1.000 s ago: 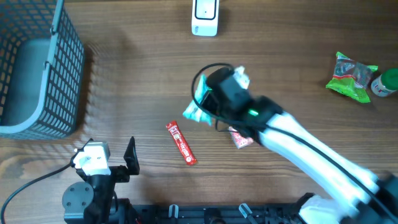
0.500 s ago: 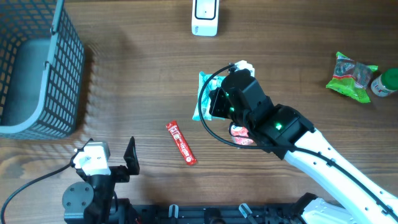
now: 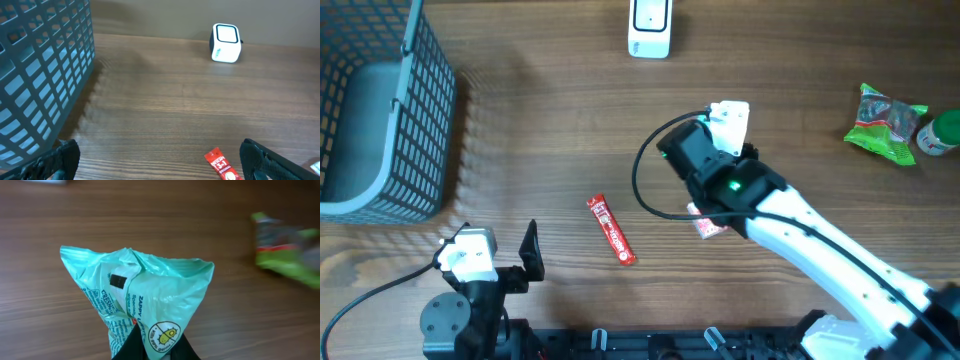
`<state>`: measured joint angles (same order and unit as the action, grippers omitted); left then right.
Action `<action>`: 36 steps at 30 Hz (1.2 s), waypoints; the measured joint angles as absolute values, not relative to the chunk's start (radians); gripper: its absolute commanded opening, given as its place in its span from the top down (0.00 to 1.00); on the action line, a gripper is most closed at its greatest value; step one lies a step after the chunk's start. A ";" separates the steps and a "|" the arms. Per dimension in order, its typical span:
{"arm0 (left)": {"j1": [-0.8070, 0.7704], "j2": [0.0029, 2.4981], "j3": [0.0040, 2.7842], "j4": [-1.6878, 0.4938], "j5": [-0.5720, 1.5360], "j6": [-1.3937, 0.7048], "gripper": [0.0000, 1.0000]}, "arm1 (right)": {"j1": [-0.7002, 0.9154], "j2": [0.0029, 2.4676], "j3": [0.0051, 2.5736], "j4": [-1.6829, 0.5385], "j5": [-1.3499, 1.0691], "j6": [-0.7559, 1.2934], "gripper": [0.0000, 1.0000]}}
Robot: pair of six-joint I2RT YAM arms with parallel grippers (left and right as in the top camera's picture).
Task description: Scan the item barcode
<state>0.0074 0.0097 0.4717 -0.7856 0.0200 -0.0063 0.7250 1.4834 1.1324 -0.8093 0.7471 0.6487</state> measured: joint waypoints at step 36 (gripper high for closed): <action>0.007 0.010 0.472 -0.786 0.020 -0.006 0.00 | 0.933 1.909 1.126 -0.599 0.744 0.355 0.96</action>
<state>0.0071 0.0097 0.4717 -0.7860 0.0200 -0.0063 0.9325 1.9095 1.1259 -0.5991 0.7437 0.3550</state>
